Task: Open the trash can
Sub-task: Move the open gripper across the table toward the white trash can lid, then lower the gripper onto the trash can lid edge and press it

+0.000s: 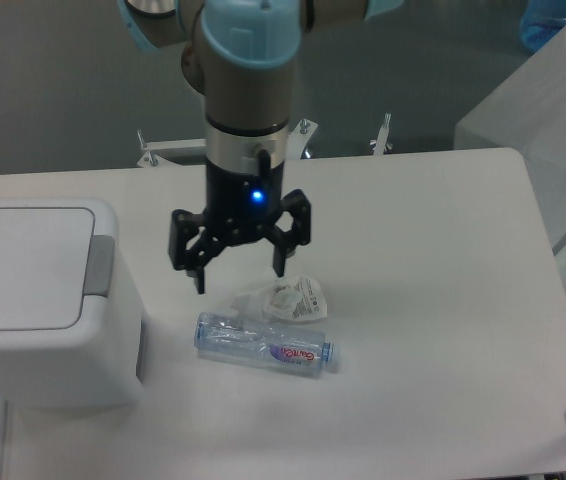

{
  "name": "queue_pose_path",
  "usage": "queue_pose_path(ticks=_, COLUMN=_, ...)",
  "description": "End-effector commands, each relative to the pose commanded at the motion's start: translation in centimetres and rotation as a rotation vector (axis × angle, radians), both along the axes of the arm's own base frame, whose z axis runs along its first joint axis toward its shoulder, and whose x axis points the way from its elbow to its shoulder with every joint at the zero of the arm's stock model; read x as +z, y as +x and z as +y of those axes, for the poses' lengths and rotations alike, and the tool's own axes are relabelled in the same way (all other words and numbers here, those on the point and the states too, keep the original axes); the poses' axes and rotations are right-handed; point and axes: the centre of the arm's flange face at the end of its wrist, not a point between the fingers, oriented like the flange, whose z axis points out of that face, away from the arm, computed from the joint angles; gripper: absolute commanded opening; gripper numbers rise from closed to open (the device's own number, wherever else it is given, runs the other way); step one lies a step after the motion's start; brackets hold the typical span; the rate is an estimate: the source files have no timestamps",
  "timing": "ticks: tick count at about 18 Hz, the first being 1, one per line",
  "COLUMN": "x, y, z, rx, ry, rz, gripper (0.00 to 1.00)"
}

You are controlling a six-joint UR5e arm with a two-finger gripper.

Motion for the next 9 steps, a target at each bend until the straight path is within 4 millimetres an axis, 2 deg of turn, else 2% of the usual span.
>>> queue_pose_path(ticks=2, x=0.0, y=1.6, z=0.8, rx=-0.029, ry=0.002, rz=-0.003, gripper=1.0)
queue_pose_path(ticks=9, x=-0.5, y=4.7, z=2.0, rx=-0.081, ry=-0.004, rz=-0.014, gripper=1.0)
